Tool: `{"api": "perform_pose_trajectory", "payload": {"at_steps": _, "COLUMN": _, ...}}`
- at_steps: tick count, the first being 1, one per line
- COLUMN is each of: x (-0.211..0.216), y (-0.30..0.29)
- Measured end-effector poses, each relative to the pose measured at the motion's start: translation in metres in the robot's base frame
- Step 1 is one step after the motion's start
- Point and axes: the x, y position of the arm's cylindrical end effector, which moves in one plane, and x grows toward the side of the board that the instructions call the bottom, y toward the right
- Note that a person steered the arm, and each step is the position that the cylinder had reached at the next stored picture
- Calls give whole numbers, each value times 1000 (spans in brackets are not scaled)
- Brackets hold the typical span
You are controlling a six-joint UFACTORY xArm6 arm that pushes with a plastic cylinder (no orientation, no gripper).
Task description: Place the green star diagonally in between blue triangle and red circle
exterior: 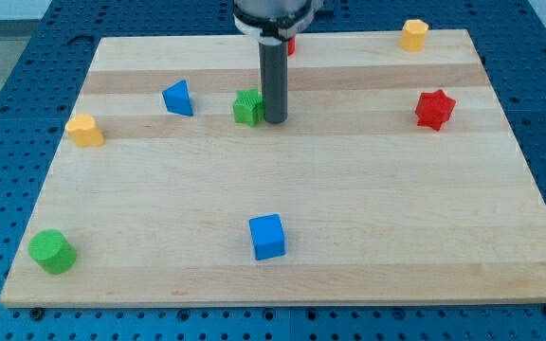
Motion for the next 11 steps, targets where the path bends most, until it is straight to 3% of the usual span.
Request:
{"api": "perform_pose_trajectory", "payload": {"at_steps": 1, "x": -26, "y": -7}}
{"api": "perform_pose_trajectory", "payload": {"at_steps": 3, "x": 14, "y": 14}}
{"api": "perform_pose_trajectory", "payload": {"at_steps": 4, "x": 31, "y": -5}}
{"api": "perform_pose_trajectory", "payload": {"at_steps": 5, "x": 24, "y": -46}}
{"api": "perform_pose_trajectory", "payload": {"at_steps": 7, "x": -32, "y": -76}}
{"api": "perform_pose_trajectory", "payload": {"at_steps": 8, "x": -39, "y": -80}}
{"api": "perform_pose_trajectory", "payload": {"at_steps": 10, "x": 1, "y": -50}}
{"api": "perform_pose_trajectory", "payload": {"at_steps": 11, "x": -2, "y": -29}}
